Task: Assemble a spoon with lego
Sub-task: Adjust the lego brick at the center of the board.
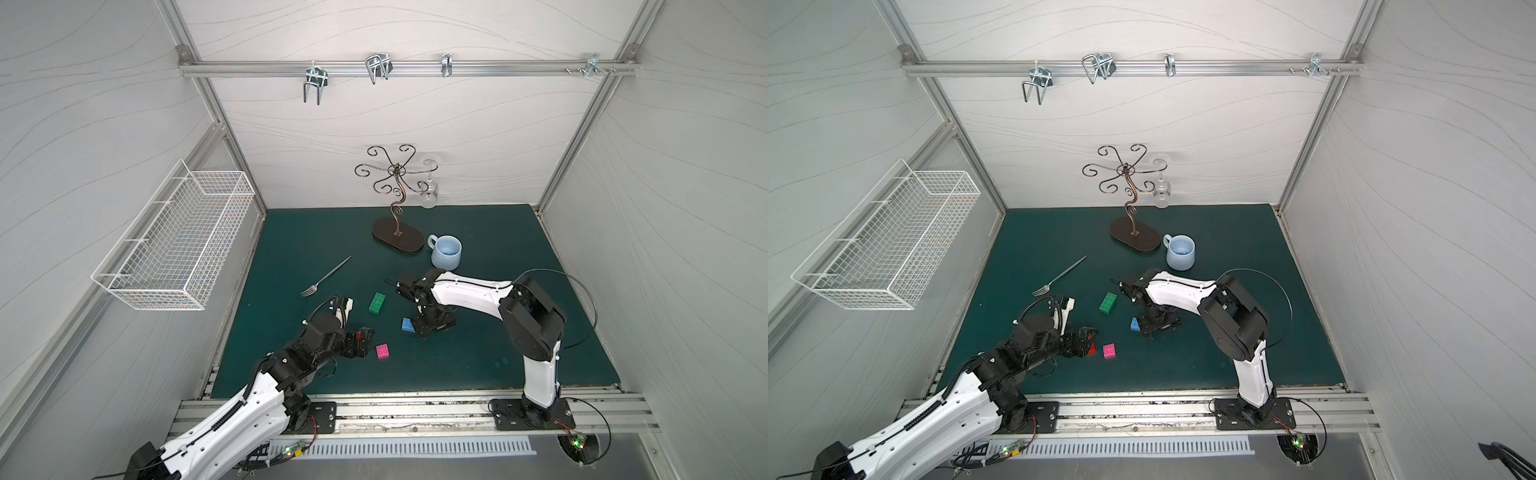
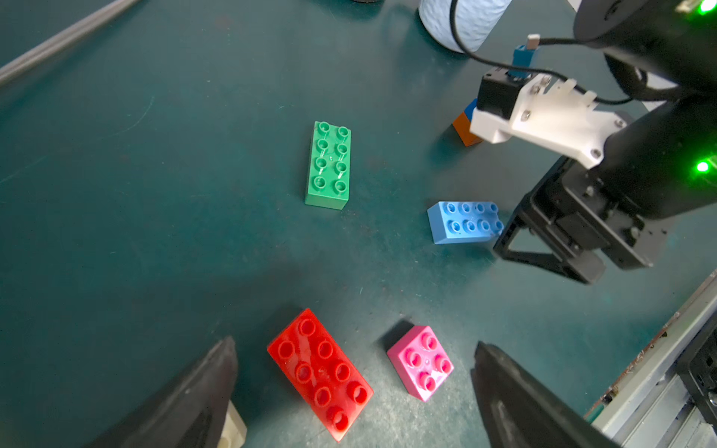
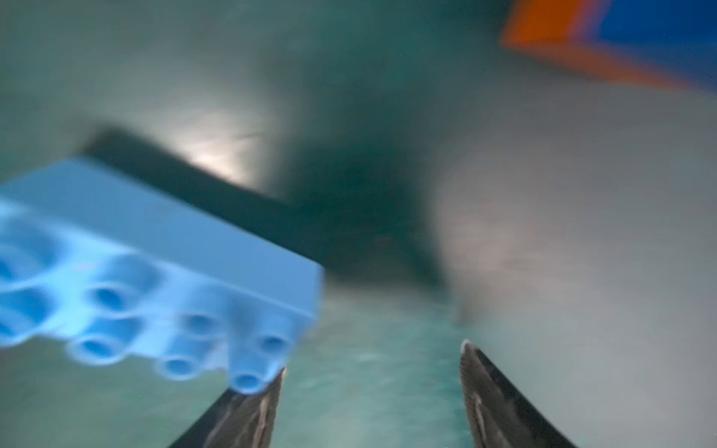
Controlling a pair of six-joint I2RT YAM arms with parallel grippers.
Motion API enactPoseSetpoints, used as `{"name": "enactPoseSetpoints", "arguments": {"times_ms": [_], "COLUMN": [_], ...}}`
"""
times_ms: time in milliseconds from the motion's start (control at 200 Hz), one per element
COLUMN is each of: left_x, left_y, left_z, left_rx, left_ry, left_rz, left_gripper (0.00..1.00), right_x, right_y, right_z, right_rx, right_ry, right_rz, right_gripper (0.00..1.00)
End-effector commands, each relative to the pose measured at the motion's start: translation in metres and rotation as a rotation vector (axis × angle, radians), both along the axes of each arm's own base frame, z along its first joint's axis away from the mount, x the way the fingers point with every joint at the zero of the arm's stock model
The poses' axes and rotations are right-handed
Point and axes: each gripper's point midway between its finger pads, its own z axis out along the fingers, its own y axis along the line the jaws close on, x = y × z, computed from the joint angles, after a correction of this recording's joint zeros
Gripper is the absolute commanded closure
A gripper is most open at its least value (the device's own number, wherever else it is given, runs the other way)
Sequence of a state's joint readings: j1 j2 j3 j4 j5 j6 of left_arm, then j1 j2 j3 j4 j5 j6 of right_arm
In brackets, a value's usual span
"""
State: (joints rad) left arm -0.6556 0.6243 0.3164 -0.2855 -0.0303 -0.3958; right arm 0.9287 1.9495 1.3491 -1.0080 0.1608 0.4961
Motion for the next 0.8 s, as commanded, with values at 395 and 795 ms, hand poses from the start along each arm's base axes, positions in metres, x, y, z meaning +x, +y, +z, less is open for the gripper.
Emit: {"name": "enactPoseSetpoints", "arguments": {"times_ms": [395,795], "left_x": [0.006,0.007], "left_y": [-0.008,-0.011], "left_z": [0.010,0.002], "left_rx": [-0.033,-0.017], "left_ry": [-0.023,0.001], "left_rz": [-0.004,-0.020], "left_gripper": [0.00,0.00], "right_x": [-0.020,0.005], "right_y": [0.058,0.094], "right_z": [0.018,0.016], "right_rx": [0.299,0.307], "right_ry": [0.114,0.074], "right_rz": [-0.062,0.020], "right_gripper": [0.24,0.25]}}
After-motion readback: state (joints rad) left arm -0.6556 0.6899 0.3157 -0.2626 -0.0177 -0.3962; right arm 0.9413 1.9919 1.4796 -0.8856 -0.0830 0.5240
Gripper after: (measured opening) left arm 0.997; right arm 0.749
